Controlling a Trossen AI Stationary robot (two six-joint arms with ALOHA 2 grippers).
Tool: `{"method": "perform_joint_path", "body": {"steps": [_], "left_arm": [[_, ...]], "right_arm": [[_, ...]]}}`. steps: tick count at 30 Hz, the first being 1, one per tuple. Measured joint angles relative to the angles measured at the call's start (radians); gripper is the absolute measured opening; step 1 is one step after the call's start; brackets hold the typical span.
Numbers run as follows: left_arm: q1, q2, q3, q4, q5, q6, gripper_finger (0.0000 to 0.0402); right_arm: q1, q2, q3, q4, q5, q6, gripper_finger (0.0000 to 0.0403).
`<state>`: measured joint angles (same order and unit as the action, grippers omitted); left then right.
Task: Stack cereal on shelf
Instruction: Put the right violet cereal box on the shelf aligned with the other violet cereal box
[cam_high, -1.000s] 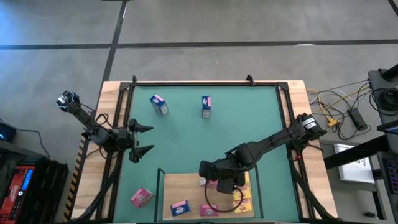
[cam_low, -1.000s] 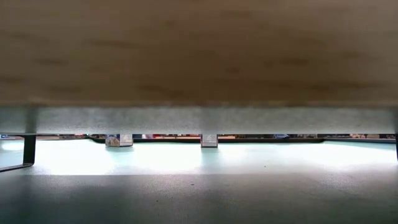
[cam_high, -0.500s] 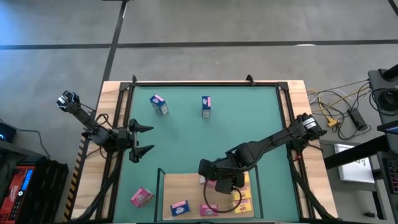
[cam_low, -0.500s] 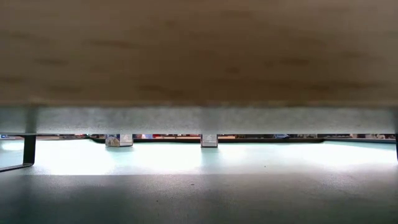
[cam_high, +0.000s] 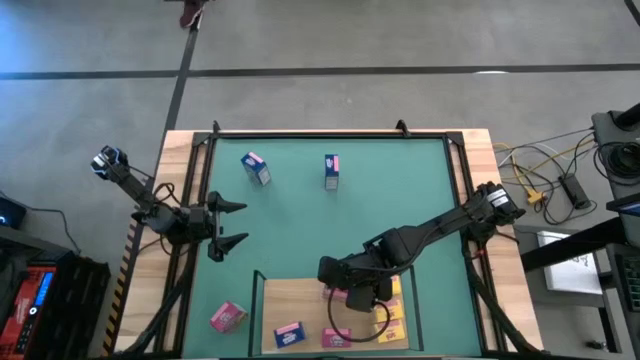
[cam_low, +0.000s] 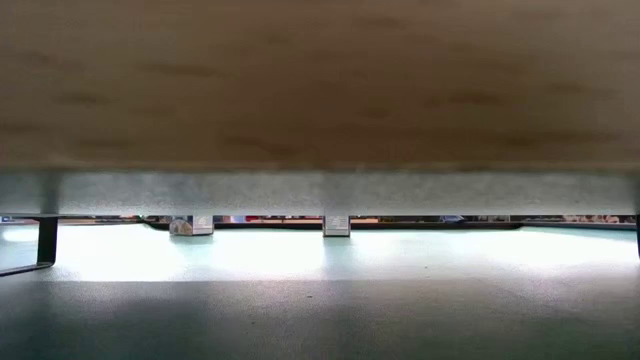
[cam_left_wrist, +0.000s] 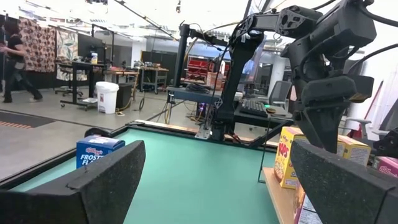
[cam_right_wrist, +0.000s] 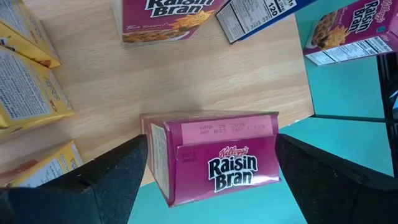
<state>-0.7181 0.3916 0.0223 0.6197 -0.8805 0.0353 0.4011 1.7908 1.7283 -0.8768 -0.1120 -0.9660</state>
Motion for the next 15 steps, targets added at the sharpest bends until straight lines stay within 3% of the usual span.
{"method": "perform_joint_path", "body": {"steps": [8, 15], "left_arm": [[0.000, 0.000, 0.000, 0.000, 0.000, 0.000, 0.0384], [0.000, 0.000, 0.000, 0.000, 0.000, 0.000, 0.0384]], "right_arm": [[0.000, -0.002, 0.000, 0.003, 0.008, -0.002, 0.0338], [0.000, -0.037, 0.000, 0.003, 0.114, 0.043, 0.0338]]}}
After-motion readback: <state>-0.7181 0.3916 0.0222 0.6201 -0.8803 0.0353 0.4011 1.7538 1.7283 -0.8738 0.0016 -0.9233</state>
